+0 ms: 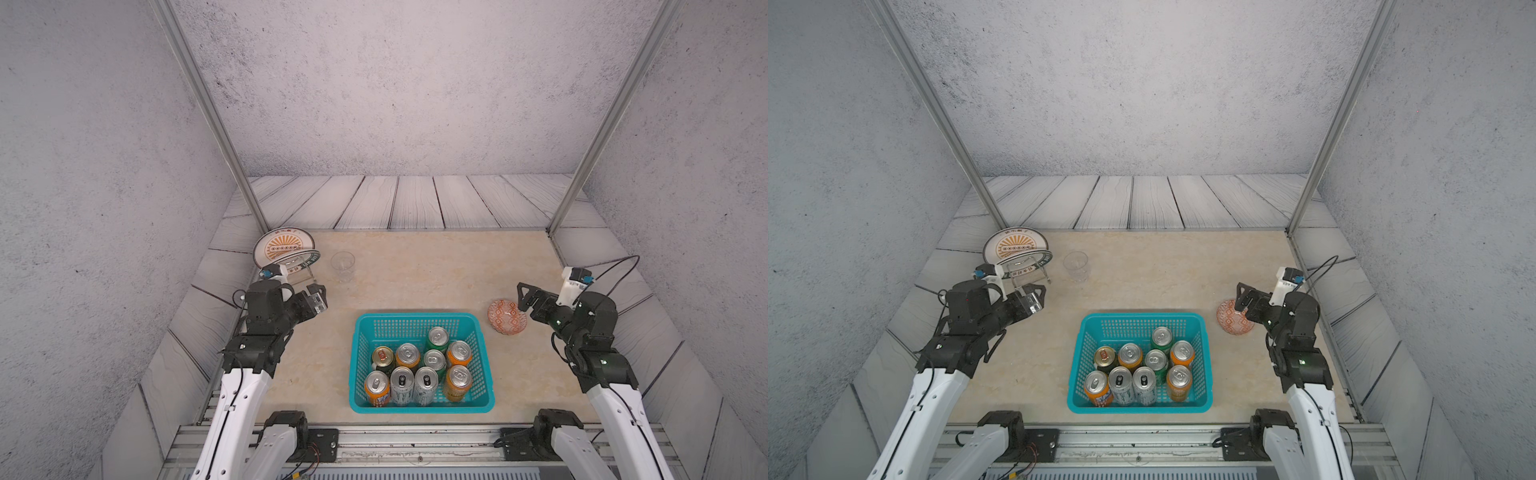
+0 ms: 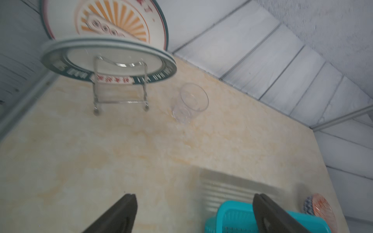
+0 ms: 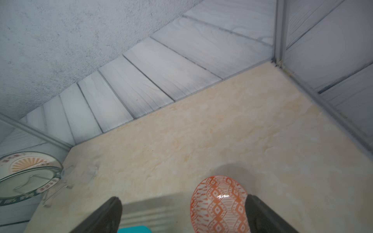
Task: Take out the drinks from the basket
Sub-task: Move the basket to the center of the board.
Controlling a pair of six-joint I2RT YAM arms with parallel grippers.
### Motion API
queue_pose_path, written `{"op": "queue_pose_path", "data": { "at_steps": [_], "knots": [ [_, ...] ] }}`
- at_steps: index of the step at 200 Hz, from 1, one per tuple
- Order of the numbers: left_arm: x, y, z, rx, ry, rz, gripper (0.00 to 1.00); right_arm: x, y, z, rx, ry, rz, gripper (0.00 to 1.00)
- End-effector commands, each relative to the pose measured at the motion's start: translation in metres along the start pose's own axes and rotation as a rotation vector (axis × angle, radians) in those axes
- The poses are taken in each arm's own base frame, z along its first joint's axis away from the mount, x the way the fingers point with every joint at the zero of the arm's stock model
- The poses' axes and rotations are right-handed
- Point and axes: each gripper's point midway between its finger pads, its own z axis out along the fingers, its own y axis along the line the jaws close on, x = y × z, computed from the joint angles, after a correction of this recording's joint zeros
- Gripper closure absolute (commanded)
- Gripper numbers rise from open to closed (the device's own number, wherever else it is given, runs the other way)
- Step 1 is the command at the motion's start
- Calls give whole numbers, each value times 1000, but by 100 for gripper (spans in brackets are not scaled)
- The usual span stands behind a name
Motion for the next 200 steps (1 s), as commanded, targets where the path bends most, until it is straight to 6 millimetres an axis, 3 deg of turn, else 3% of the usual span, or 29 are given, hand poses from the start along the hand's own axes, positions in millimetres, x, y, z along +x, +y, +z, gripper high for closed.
{"op": "queue_pose_path", "data": {
  "at_steps": [1, 50, 68, 105, 126, 200],
  "knots": [
    [69, -19, -5, 147, 304, -96, 7, 61, 13, -11, -77, 308, 142, 1],
    [126, -22, -12, 136, 487, -62, 12, 119, 14, -33, -106, 568, 163, 3],
    [139, -21, -8, 101, 513, -44, 17, 122, 24, -35, -147, 593, 183, 3],
    [161, -19, 7, 65, 572, -56, 23, 129, 18, -33, -102, 621, 202, 8],
    [172, -13, 16, 25, 613, -53, 32, 133, 18, -31, -104, 633, 225, 10],
    [192, -15, 35, 31, 689, -54, 58, 167, 17, -30, -120, 712, 298, 24]
  ]
}}
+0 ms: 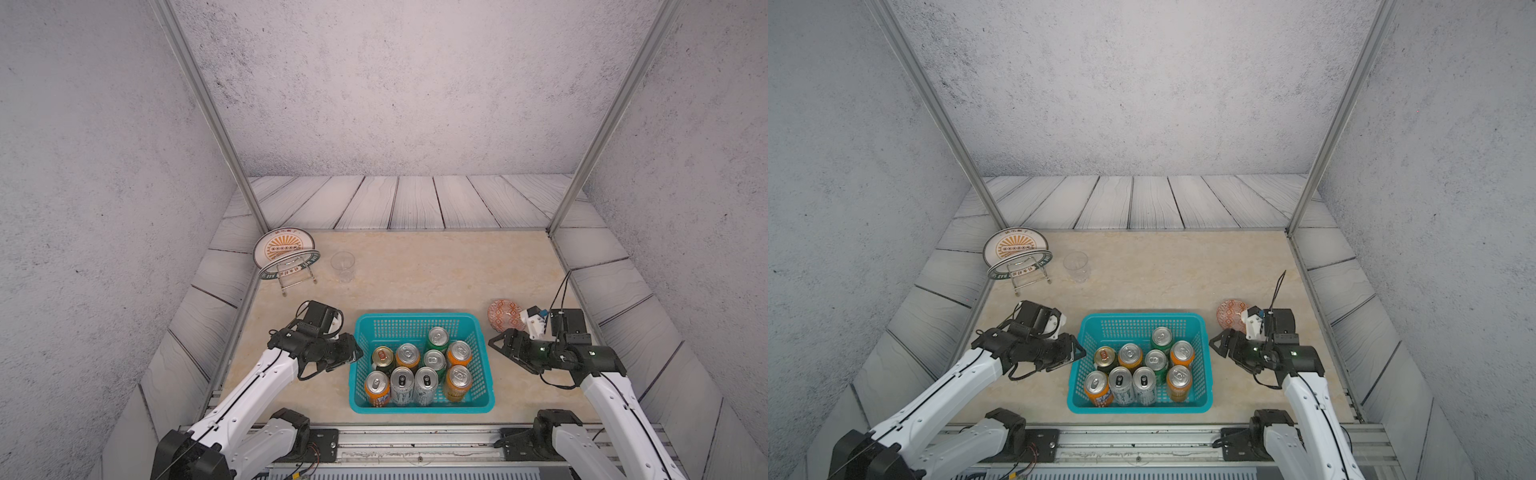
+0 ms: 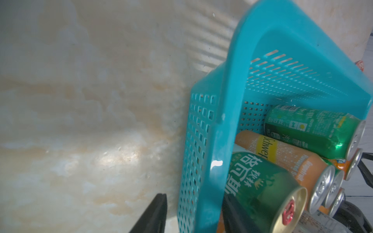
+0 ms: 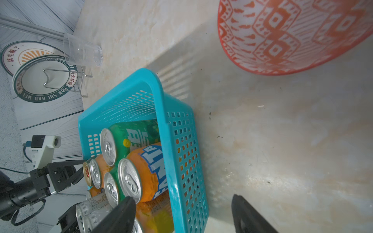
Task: Take out the drinks from the basket
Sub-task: Move the basket to the center of the board.
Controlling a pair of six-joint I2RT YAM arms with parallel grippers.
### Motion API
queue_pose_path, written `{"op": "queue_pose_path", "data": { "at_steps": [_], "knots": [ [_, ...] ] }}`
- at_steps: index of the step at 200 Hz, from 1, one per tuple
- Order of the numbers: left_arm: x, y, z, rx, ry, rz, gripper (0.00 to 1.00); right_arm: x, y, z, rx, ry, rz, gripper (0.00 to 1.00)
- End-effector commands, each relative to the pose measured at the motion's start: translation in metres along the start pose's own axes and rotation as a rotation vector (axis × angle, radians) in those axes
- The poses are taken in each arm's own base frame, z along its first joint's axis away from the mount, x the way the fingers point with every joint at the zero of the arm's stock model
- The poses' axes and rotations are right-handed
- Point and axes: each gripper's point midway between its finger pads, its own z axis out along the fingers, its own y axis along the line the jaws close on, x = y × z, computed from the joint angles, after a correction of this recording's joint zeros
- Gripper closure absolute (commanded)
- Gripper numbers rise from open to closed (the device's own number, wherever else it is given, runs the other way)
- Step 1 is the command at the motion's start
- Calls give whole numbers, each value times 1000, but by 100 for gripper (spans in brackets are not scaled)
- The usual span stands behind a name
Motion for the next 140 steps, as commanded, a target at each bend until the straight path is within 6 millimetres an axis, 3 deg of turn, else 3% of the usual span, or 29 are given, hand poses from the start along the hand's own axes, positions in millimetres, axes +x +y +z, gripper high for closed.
{"op": "queue_pose_path", "data": {
  "at_steps": [1, 51, 98, 140],
  "knots": [
    [0, -3, 7, 16, 5, 12, 58, 8, 3, 5, -36, 27, 20, 24],
    [-2, -5, 8, 18, -1, 20, 68, 24, -3, 21, -34, 110, 26, 33],
    [-4, -9, 7, 32, -6, 24, 74, 31, 9, 33, -72, 160, 7, 39],
    [-6, -12, 6, 37, -13, 25, 78, 33, 13, 42, -47, 180, -25, 52]
  ]
}}
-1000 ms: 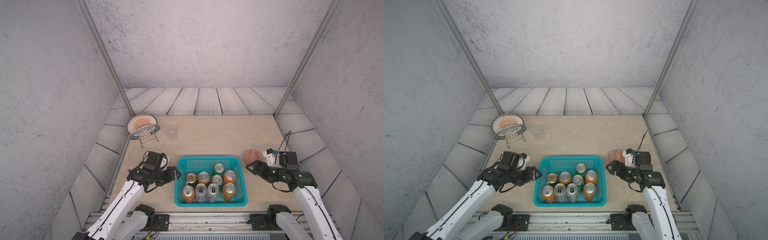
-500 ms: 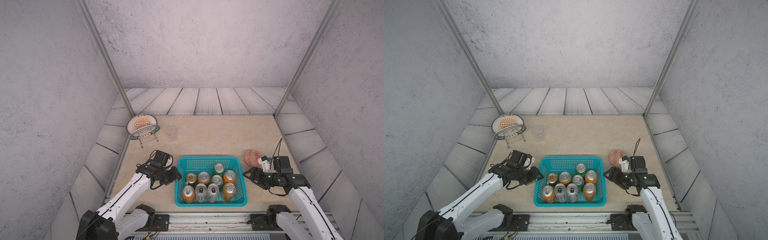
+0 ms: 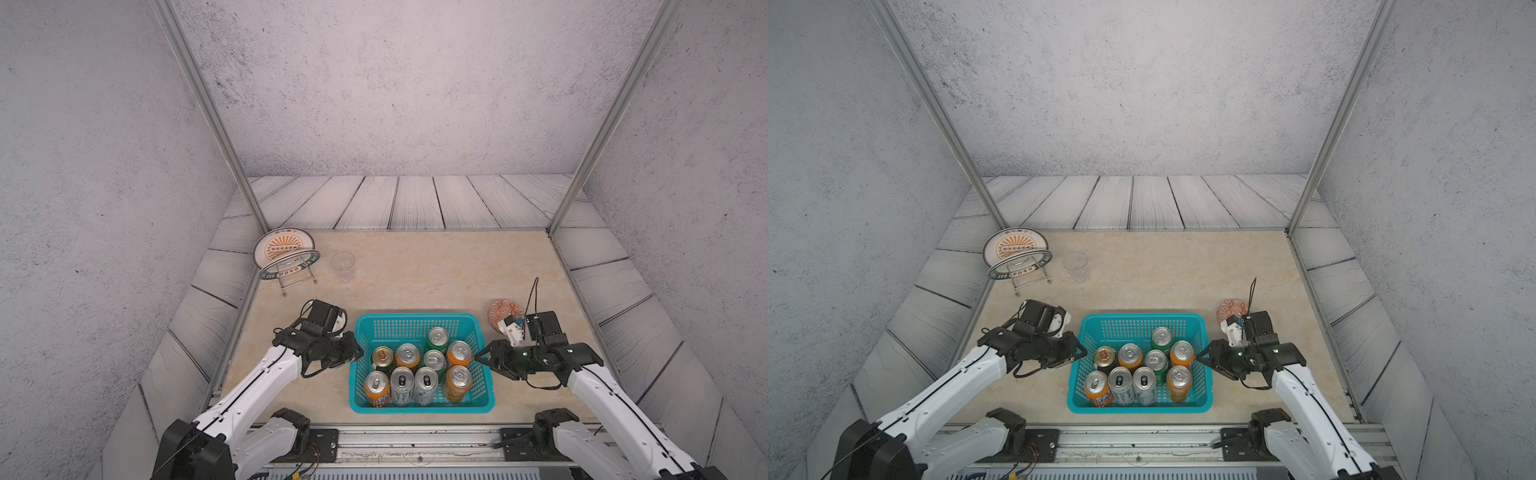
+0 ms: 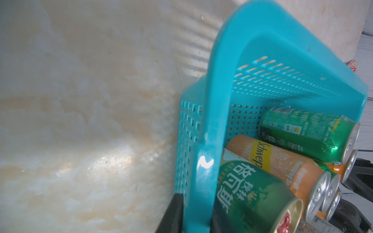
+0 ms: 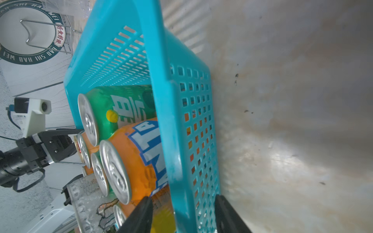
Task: Take out the drinks from the basket
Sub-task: Move the basket to the center of the board.
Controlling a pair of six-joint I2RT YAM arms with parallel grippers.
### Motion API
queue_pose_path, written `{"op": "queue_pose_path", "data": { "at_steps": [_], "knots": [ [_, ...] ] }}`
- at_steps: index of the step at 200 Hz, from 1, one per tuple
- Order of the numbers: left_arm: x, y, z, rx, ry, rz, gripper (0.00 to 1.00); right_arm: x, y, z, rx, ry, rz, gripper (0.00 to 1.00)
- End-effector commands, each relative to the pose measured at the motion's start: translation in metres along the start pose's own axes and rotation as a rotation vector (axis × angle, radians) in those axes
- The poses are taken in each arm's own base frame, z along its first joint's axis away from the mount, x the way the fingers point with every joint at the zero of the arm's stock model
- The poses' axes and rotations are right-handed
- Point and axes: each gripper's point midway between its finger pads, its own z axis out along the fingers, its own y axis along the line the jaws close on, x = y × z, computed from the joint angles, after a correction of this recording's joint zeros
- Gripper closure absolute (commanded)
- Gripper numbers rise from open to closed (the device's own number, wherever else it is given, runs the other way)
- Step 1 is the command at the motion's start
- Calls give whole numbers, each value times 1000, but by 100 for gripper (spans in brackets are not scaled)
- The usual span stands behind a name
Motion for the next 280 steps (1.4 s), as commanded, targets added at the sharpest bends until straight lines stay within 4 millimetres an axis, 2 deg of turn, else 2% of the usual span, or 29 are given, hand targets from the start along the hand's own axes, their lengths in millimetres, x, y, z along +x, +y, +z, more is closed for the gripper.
{"op": "queue_pose_path", "data": {
  "at_steps": [1, 43, 84, 138, 189, 230, 280],
  "knots": [
    [-1, -4, -1, 7, -3, 2, 77, -5, 3, 3, 8, -13, -8, 53],
    [-9, -9, -4, 10, -24, 11, 79, -10, 1, 7, 34, -13, -13, 66],
    [-28, -22, -3, 29, -59, 24, 81, -24, 7, 5, 51, -35, -37, 74],
    [-58, -38, -1, 30, -100, 44, 83, -50, 16, 9, 67, -53, -63, 78],
    [-96, -50, 1, -28, -140, 99, 83, -88, 27, 16, 98, -69, -101, 79],
    [-131, -62, 12, -45, -156, 103, 83, -122, 35, 26, 129, -72, -144, 79],
    [-178, -64, 24, -76, -184, 95, 83, -177, 49, 34, 132, -107, -201, 79]
  ]
}}
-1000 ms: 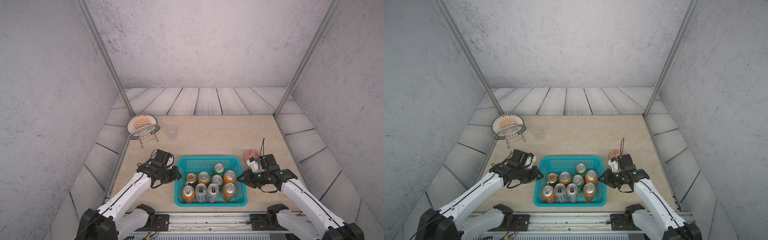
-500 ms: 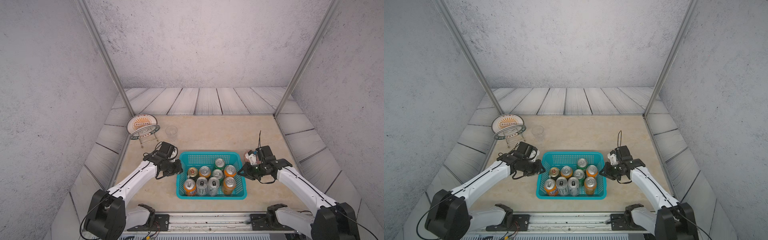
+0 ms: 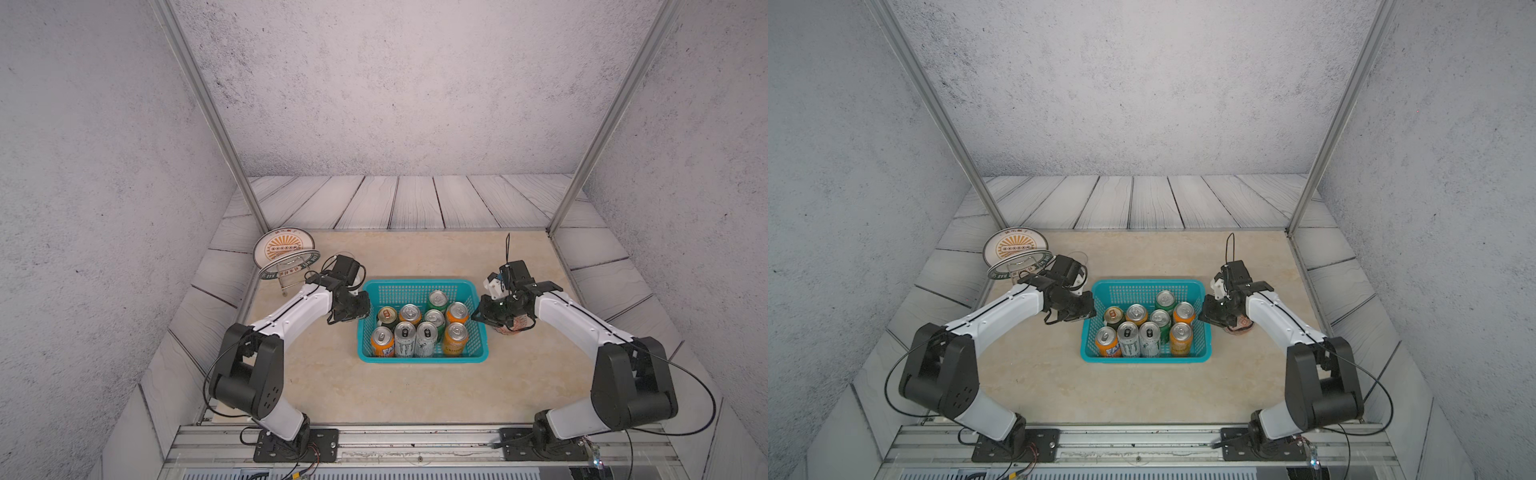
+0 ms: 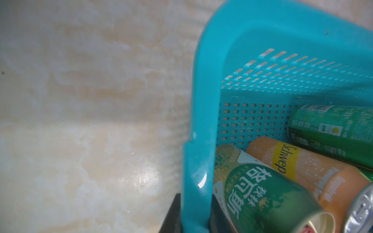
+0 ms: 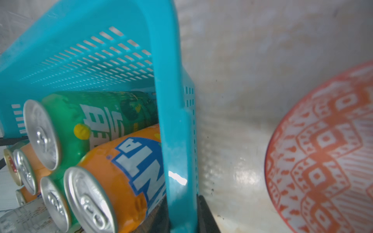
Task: Take out the drinks from the basket
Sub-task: Move the basket to the center of the board.
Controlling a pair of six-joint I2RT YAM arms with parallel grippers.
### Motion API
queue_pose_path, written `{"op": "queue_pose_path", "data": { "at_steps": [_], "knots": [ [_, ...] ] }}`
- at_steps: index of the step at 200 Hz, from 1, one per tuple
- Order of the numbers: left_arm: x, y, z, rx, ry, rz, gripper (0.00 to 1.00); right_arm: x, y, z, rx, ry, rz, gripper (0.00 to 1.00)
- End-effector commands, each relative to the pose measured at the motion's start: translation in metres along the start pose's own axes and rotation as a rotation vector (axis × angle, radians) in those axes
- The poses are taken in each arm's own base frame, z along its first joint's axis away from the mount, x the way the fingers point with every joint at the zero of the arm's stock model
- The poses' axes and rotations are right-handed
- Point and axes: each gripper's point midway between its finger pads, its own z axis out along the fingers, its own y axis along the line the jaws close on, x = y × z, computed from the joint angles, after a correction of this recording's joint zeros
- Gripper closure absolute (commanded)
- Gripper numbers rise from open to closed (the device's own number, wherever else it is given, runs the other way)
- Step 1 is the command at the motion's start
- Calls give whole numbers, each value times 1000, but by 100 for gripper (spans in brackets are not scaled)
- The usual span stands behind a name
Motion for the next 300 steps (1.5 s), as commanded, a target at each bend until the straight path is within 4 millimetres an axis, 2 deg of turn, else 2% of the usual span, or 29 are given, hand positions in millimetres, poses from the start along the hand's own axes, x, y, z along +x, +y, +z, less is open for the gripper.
{"op": "queue_pose_path", "data": {
  "at_steps": [1, 54, 83, 113, 144, 182, 198, 222, 243, 280, 300],
  "knots": [
    [-58, -31, -18, 100, -156, -33, 83, -42, 34, -6, -106, -78, -56, 79],
    [-104, -34, -4, 92, -169, -25, 82, -80, 30, 14, -102, -76, -61, 79],
    [-121, -33, 5, 96, -168, -30, 82, -99, 28, 19, -85, -88, -75, 79],
    [-135, -31, 9, 96, -179, -37, 81, -108, 27, 24, -81, -82, -78, 78],
    [-143, -33, 8, 106, -186, -39, 76, -114, 24, 27, -72, -85, -74, 77],
    [-140, -29, -3, 87, -193, -36, 69, -115, 26, 20, -66, -99, -86, 73],
    [-137, -27, -12, 79, -205, -33, 67, -114, 22, 14, -45, -106, -92, 66],
    [-127, -26, -30, 73, -225, -28, 65, -113, 15, -1, 3, -127, -100, 57],
    [-117, -24, -50, 72, -253, -23, 60, -110, 12, -22, 59, -161, -123, 50],
    [-93, -29, -92, 101, -318, 37, 38, -98, 7, -64, 151, -222, -167, 39],
    [-75, -43, -113, 150, -352, 126, 30, -86, 5, -81, 178, -245, -178, 35]
  ]
}}
